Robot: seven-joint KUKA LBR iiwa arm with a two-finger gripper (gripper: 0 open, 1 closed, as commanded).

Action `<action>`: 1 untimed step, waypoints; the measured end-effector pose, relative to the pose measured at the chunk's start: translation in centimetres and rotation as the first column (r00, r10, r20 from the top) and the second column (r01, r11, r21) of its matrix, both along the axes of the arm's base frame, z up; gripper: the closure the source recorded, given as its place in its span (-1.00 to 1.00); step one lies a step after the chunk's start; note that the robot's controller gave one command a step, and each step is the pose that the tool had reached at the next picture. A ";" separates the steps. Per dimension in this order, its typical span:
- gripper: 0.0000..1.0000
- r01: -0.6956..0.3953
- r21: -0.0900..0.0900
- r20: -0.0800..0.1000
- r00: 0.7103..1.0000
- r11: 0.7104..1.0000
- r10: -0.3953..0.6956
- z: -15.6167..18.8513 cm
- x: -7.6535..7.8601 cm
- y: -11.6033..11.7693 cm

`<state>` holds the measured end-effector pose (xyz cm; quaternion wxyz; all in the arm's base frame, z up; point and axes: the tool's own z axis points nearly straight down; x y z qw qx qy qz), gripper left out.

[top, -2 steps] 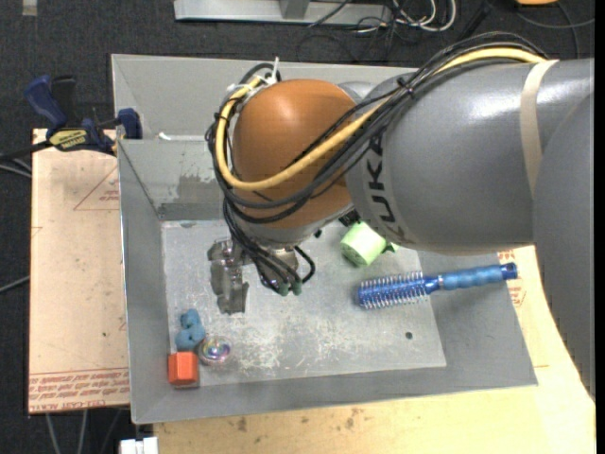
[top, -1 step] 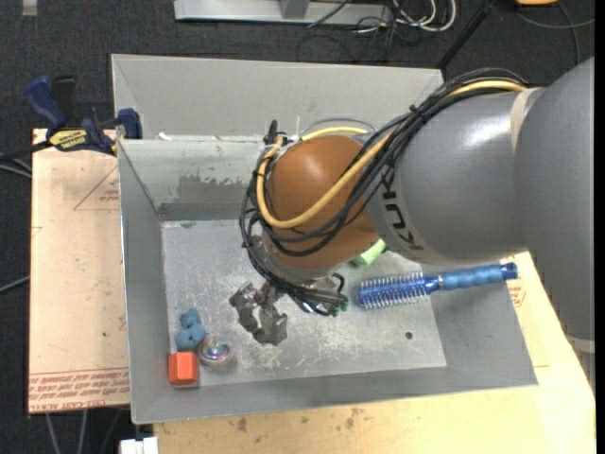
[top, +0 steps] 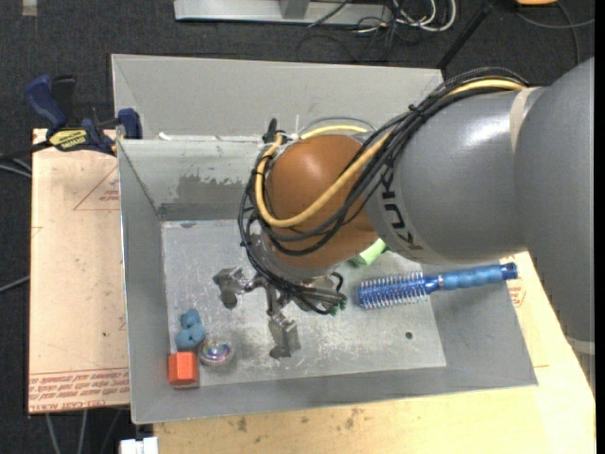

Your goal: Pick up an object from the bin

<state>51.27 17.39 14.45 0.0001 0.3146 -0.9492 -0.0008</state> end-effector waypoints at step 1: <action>-1.00 -0.125 0.000 -0.003 0.992 0.992 0.125 -6.2 -1.3 5.2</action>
Offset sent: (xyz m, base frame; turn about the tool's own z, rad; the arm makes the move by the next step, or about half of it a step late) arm -0.0107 0.0493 -0.0594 -0.1234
